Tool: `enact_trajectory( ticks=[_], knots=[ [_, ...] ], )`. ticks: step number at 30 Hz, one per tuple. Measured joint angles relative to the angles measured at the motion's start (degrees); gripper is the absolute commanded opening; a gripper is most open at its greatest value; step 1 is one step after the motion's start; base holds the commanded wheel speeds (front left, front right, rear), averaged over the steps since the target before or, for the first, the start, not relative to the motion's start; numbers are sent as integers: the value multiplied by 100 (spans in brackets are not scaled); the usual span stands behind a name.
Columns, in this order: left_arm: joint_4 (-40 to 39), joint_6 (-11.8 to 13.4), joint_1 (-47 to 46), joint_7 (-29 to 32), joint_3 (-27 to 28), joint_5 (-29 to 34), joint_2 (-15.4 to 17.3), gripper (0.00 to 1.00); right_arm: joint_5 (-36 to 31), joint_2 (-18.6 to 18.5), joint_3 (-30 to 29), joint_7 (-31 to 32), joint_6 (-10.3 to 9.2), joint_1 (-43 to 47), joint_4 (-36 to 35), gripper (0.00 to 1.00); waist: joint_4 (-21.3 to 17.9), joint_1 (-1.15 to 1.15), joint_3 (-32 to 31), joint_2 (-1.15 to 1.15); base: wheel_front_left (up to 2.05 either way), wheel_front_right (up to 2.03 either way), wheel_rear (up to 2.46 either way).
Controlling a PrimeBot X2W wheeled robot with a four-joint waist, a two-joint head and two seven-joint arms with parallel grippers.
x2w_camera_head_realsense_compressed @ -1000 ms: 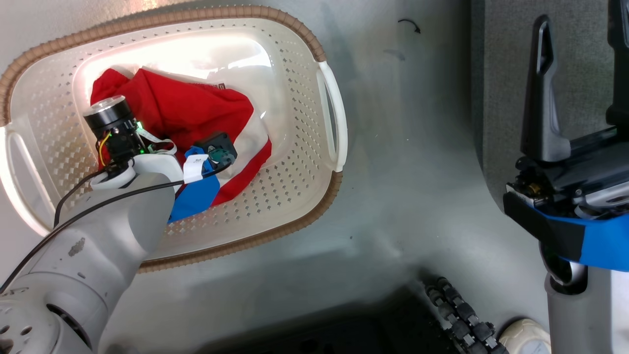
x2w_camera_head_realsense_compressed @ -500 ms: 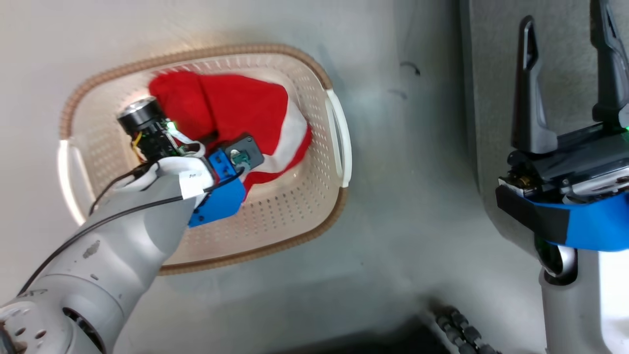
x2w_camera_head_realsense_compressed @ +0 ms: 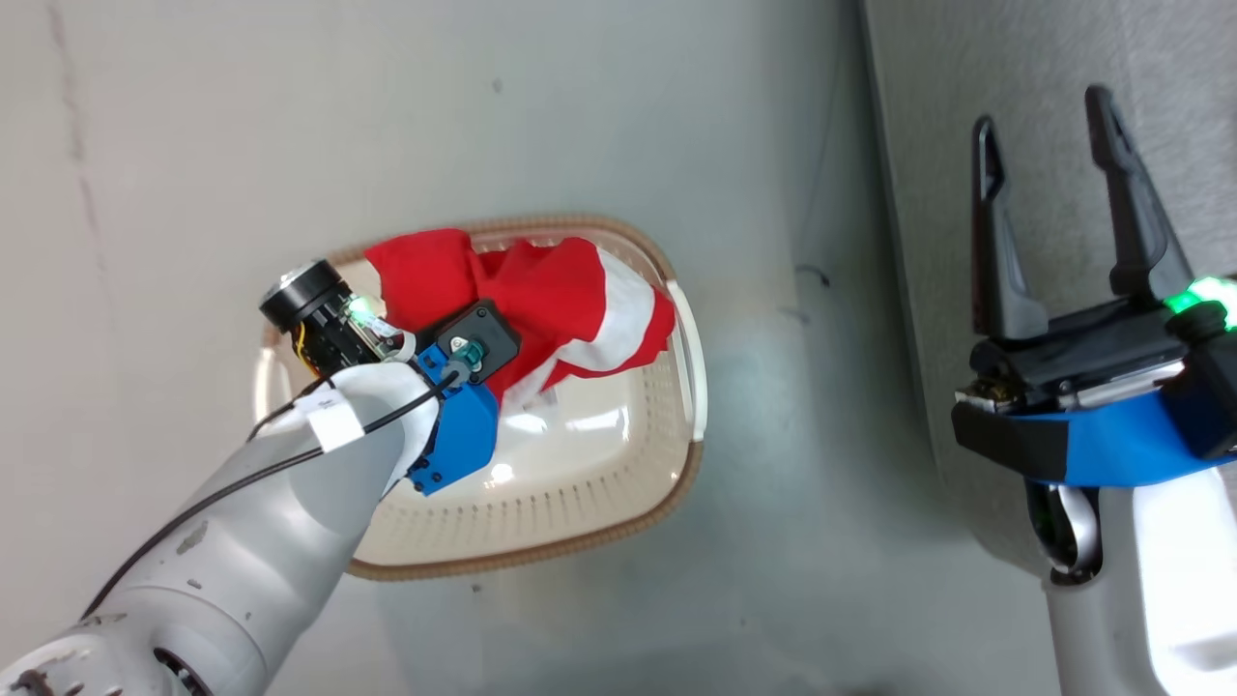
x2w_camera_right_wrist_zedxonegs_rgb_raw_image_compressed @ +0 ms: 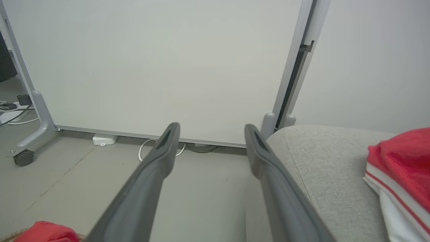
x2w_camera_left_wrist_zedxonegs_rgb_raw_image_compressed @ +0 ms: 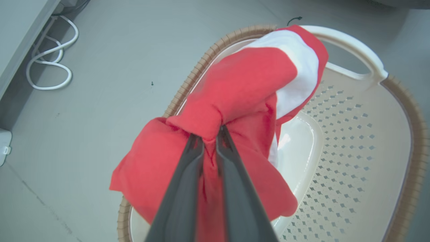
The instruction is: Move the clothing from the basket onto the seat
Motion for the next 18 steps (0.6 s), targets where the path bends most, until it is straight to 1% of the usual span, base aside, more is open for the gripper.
enact_trajectory(
  ticks=[3,5,11,14,18],
  knots=[
    [-22,0,76,-153,44,-313,-34,0,-3,-1,-36,0,0,112,126,100,61,0,-316,0,0,0,0],
    [-67,0,145,-232,191,-595,-52,0,-30,0,-60,0,0,192,204,100,106,0,-521,0,0,0,0],
    [-237,0,312,-335,500,-1036,-55,0,-55,1,-126,1,0,416,435,100,252,0,-1100,0,0,0,0],
    [-522,3,405,-342,792,-1150,-19,0,-57,1,-156,0,0,547,536,100,319,0,-1375,0,0,0,0],
    [-1007,57,640,-343,1145,-1106,69,0,-38,0,-167,0,0,690,665,100,397,0,-1722,0,0,0,0]
  ],
)
